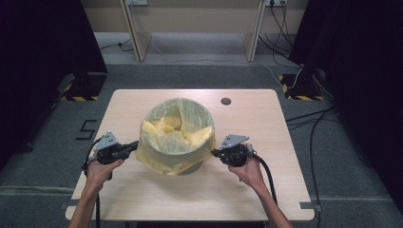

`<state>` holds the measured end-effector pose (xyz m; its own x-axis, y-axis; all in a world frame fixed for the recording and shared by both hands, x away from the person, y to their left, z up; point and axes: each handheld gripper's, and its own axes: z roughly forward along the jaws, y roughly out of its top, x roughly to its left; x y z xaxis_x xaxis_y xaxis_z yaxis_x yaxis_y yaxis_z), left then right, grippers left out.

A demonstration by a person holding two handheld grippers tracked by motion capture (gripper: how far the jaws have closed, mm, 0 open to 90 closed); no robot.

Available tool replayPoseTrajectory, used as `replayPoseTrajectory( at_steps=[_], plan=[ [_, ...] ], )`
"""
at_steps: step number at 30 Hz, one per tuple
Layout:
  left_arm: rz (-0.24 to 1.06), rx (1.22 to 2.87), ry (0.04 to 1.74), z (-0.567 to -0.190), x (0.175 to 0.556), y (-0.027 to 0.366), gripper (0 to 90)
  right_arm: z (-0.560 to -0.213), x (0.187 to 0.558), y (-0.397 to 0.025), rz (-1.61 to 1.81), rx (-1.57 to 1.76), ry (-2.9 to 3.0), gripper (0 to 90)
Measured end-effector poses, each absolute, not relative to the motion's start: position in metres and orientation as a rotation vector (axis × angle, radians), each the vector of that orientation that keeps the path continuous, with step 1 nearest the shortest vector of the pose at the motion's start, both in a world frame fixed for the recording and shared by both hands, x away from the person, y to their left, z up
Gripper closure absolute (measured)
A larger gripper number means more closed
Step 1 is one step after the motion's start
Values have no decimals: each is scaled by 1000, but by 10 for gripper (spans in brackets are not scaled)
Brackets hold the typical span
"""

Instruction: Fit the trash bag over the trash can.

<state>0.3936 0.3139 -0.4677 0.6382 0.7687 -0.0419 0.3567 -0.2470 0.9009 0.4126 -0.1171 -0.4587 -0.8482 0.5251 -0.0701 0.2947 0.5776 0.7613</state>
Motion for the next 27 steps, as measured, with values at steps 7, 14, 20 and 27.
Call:
replayPoseTrajectory(
  at_steps=[7, 14, 20, 27],
  plan=[
    [501, 1913, 930, -489, 406, 303, 900, -469, 427, -120, 1104, 726, 2535, 900],
    [485, 1926, 930, -495, 405, 299, 897, -475, 431, -121, 1088, 725, 2554, 900],
    [482, 1902, 910, -488, 393, 308, 704, -471, 428, -125, 1128, 777, 2526, 671],
    [514, 1859, 885, -470, 371, 314, 477, -442, 414, -139, 1199, 812, 2452, 499]
  ],
)
